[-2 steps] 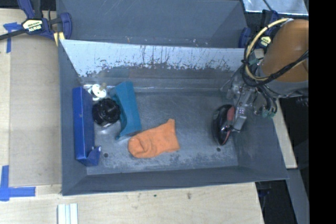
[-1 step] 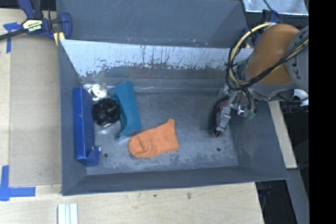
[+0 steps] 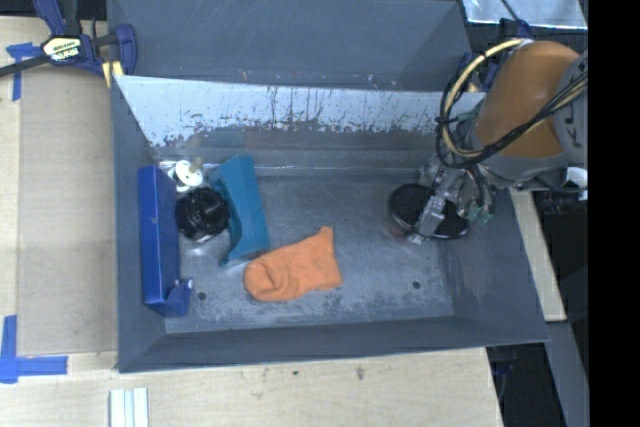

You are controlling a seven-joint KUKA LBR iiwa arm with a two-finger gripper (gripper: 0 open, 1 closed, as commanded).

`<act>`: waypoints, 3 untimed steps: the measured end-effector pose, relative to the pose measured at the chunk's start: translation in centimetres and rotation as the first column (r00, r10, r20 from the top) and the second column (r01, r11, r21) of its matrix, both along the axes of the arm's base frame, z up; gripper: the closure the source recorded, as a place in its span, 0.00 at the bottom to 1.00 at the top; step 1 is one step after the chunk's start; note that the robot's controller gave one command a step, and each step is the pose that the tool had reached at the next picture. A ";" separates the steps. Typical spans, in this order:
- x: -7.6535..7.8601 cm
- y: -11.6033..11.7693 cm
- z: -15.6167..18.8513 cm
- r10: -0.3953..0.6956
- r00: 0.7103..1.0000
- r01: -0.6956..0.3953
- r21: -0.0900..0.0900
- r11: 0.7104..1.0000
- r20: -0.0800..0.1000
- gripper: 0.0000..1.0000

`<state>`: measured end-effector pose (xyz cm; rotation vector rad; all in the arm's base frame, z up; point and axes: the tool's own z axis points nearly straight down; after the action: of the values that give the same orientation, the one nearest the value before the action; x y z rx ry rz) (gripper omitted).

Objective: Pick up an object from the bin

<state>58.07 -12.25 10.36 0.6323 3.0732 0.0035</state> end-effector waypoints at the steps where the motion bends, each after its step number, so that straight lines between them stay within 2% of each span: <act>1: 0.0 0.0 0.0 0.000 1.000 0.000 0.000 1.000 0.000 1.00; 2: -3.4 4.3 8.7 -0.015 1.000 0.015 -0.002 1.000 -0.004 1.00; 3: -3.4 4.3 8.7 -0.014 1.000 0.014 -0.002 1.000 -0.004 1.00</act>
Offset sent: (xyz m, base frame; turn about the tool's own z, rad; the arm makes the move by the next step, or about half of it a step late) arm -0.0340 0.0436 0.0875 0.0174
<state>54.71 -7.94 19.08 0.6552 3.0717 -0.0005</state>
